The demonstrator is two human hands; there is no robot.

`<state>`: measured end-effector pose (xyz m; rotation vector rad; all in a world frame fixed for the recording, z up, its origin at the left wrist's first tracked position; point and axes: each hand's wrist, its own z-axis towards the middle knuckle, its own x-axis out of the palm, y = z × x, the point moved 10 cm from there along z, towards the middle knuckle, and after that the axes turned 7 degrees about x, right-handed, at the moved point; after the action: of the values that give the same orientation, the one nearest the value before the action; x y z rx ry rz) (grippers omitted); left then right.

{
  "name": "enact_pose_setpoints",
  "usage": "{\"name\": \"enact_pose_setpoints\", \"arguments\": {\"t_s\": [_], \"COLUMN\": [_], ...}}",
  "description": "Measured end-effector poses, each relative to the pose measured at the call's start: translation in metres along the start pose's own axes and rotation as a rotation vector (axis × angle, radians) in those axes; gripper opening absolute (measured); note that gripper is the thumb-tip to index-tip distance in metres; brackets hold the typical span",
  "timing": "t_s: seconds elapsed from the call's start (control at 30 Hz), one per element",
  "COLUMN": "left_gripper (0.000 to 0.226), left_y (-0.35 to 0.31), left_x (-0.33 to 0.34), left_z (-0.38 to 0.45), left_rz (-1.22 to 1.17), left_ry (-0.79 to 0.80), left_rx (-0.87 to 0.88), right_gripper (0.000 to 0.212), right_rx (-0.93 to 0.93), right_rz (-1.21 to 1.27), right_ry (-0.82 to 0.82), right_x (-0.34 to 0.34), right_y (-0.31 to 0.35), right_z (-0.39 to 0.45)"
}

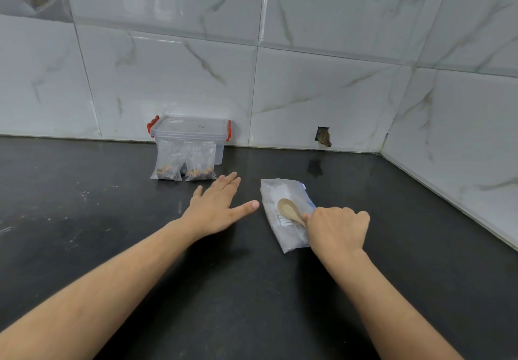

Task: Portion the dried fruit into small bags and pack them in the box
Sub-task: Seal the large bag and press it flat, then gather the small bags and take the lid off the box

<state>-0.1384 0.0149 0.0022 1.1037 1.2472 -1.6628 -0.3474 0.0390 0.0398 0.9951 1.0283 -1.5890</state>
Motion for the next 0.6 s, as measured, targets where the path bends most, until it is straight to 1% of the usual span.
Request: {"name": "enact_pose_setpoints", "arguments": {"t_s": [0.1,0.2,0.23,0.33,0.4,0.47,0.53,0.6], "left_gripper": [0.083,0.08,0.079,0.076,0.071,0.062,0.048,0.039], "left_y": [0.005,0.008,0.008,0.01,0.017,0.031,0.053,0.08], "left_x": [0.0,-0.001,-0.001,-0.007,-0.016,-0.031,-0.048,-0.06], "left_z": [-0.003,-0.006,-0.008,-0.012,-0.016,-0.023,-0.031,-0.037], "left_rz": [-0.019,-0.037,-0.042,-0.029,-0.011,-0.051,-0.17,-0.275], "left_ry": [0.0,-0.011,-0.017,-0.042,-0.083,-0.182,-0.315,-0.408], "left_rx": [-0.012,-0.023,-0.023,-0.019,-0.027,-0.056,-0.127,-0.234], "right_gripper": [0.027,0.019,0.02,0.011,0.018,0.028,0.033,0.04], "right_rx": [0.004,0.033,0.039,-0.077,-0.16,-0.261,-0.344,-0.322], "right_rz": [-0.009,-0.031,-0.038,0.034,0.166,0.329,0.534,0.768], "right_ry": [-0.056,-0.155,-0.183,-0.168,-0.159,-0.092,0.092,0.279], "right_x": [-0.004,-0.015,-0.019,-0.022,-0.033,-0.036,-0.023,-0.009], "right_y": [0.003,0.008,0.011,0.037,0.059,0.088,0.123,0.148], "right_z": [0.001,0.001,0.0,-0.002,-0.003,0.002,0.011,0.024]}}
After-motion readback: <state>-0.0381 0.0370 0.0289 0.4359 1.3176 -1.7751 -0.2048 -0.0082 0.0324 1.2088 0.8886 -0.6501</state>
